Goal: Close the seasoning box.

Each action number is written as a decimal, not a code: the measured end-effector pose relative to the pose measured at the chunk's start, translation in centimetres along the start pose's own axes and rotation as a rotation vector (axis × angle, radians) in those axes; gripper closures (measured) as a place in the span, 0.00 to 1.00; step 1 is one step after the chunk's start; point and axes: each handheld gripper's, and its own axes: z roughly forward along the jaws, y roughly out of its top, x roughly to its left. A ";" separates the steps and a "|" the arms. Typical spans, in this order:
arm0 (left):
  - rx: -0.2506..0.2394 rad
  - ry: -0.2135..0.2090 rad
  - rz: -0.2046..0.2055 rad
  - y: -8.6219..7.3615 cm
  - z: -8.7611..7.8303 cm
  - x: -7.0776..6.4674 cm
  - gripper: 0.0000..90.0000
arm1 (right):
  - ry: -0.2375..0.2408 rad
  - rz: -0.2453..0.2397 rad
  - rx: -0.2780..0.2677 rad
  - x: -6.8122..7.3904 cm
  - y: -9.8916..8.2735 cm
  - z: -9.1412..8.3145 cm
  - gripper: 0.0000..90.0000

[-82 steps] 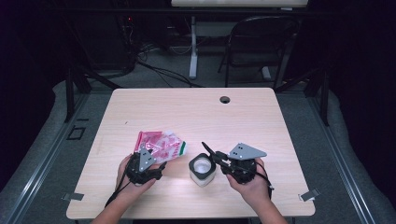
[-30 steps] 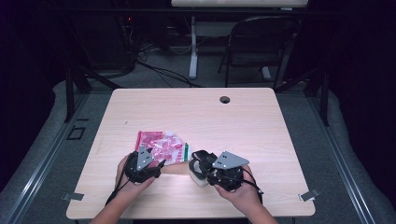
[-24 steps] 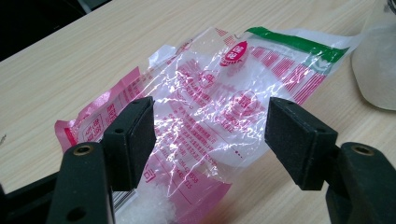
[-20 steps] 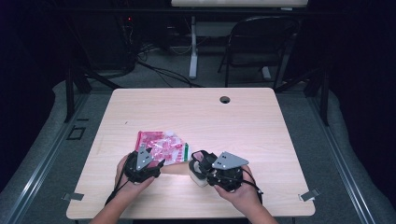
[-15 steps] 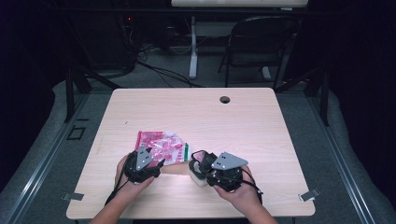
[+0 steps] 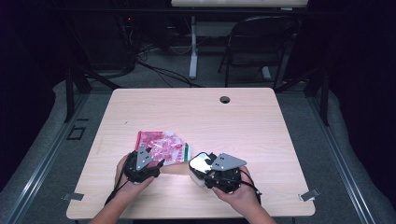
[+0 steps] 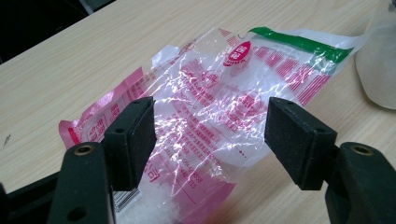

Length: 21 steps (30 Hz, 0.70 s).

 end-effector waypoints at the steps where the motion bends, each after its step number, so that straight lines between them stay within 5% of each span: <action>1: -0.001 0.000 0.000 0.0 0.0 0.0 0.37 | 0.002 0.002 -0.003 -0.1 0.0 0.0 0.58; 21: 0.000 0.000 -0.012 -0.1 0.0 0.2 0.38 | -0.001 0.032 -0.016 -0.8 0.0 -0.4 0.58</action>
